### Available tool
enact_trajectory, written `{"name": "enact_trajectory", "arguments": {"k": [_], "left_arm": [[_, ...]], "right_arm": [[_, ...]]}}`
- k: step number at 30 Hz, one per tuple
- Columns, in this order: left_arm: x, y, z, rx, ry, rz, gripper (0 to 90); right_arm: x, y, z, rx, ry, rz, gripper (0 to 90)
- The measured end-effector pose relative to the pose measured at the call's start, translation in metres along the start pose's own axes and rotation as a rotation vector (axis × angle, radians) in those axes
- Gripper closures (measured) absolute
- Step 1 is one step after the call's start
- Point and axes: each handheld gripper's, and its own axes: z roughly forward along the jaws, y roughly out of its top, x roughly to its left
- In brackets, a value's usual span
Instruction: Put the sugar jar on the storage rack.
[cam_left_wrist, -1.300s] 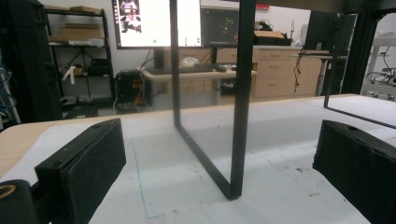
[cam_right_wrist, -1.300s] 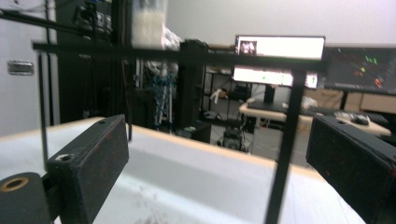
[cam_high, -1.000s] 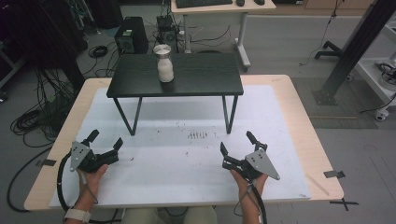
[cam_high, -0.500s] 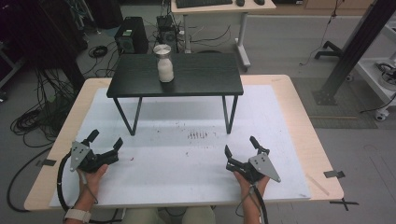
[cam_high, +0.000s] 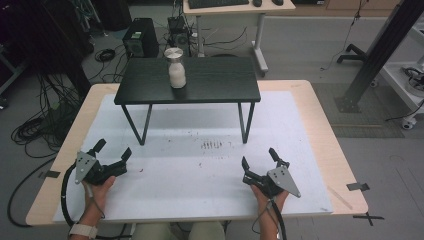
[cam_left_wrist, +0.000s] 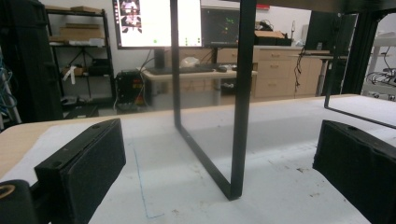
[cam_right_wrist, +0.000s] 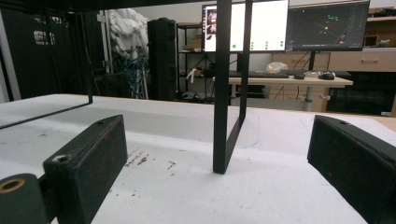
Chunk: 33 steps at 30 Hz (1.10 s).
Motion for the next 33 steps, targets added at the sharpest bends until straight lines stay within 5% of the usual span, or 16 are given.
{"name": "enact_trajectory", "arguments": {"k": [33], "left_arm": [[-0.0001,0.0,0.0,0.0,0.001,0.0,2.4]], "right_arm": [[-0.0002,0.0004,0.0022,0.032,0.0,0.003,5.5]]}}
